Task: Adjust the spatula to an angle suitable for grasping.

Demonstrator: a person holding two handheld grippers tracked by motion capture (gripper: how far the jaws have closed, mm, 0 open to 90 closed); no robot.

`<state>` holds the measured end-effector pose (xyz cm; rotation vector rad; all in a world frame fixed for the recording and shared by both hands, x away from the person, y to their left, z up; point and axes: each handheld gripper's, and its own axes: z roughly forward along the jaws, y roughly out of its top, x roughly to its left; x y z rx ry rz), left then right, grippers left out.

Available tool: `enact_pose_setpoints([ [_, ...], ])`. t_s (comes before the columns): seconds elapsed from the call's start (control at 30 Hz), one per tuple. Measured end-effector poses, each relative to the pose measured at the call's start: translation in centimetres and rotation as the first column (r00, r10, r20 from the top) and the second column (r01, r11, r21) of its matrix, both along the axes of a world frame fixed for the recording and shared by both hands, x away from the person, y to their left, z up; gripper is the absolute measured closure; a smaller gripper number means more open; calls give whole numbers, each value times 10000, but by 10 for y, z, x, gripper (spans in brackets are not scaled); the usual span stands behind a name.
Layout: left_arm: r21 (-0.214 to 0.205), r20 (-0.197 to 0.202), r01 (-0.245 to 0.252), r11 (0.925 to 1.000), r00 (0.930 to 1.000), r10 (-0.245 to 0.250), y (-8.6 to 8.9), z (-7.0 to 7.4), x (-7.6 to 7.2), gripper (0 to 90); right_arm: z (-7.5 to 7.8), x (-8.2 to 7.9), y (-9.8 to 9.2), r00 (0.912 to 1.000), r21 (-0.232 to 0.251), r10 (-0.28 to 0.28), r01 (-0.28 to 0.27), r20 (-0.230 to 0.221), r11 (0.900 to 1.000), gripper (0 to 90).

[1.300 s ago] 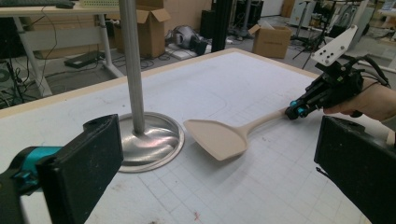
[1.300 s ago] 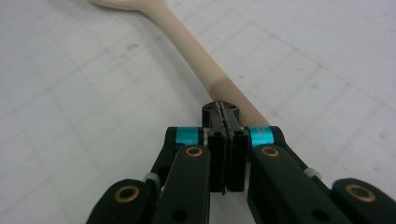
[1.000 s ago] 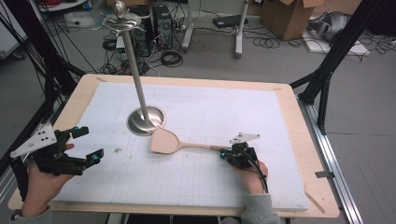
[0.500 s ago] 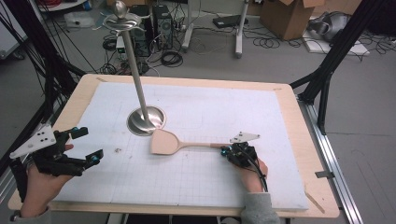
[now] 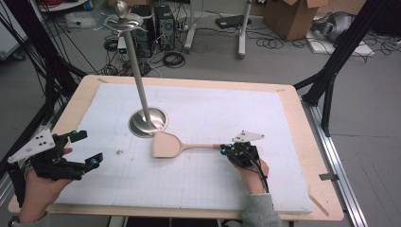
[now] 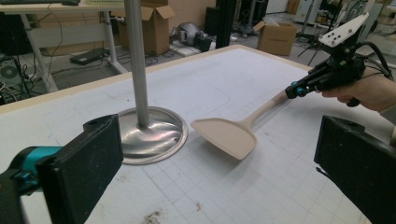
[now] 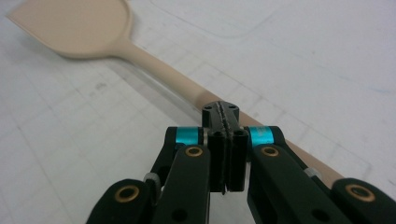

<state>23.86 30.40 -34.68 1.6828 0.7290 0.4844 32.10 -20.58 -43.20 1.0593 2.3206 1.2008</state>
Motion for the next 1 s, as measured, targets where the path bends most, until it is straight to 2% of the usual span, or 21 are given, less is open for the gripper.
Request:
enact_pose_setpoints([
  [0.17, 32, -49, -10, 10000, 10000, 10, 0, -1, -1, 17, 4, 2, 10, 9995, 187, 302, -303, 45, 9994, 900],
  [0.23, -11, -21, -27, 10000, 10000, 27, 1, 0, -2, 17, 7, 4, 14, 9987, 420, 489, -494, 119, 9979, 900],
  [0.3, -42, 8, -17, 10000, 10000, 17, 1, 0, -2, 17, 11, 6, 17, 9957, 874, 898, -913, 210, 9920, 900],
  [0.37, -49, 14, -12, 10000, 10000, 12, 2, 0, -2, 17, 13, 9, 21, 9897, 1051, 1399, -1424, 301, 9842, 900],
  [0.4, -53, 5, -17, 10000, 10000, 17, 2, 0, -1, 17, 13, 11, 22, 9843, 1118, 1721, -1755, 390, 9781, 900],
  [0.43, -42, -15, -21, 10000, 10000, 21, 2, 0, 0, 17, 13, 14, 25, 9750, 1226, 2168, -2214, 497, 9675, 900],
  [0.47, -42, -15, -21, 10000, 10000, 21, 2, 0, 0, 17, 13, 14, 25, 9750, 1226, 2168, -2214, 497, 9675, 900],
  [0.5, -57, -36, -31, 10000, 10000, 31, 2, 0, 0, 17, 13, 19, 31, 9663, 1255, 2528, -2569, 476, 9583, 900],
  [0.53, -49, -39, -35, 10000, 10000, 35, 2, -1, 1, 17, 13, 19, 31, 9663, 1255, 2528, -2569, 476, 9583, 900],
  [0.63, -27, -56, 12, 10000, 10000, -12, 0, -1, 1, 17, 14, 27, 39, 9588, 1173, 2800, -2837, 470, 9517, 900],
  [0.8, -40, -58, 19, 10000, 10000, -20, 1, -1, 1, 17, 14, 43, 56, 9502, 912, 3112, -3116, 182, 9458, 900],
  [0.87, -74, -50, 3, 10000, 10000, -3, 2, -1, 1, 17, 12, 49, 62, 9472, 971, 3205, -3193, 32, 9427, 900],
  [1.0, -109, -78, -31, 9999, 10000, 30, 3, -1, 1, 17, 4, 61, 73, 9482, 654, 3150, -3120, -406, 9478, 900],
])
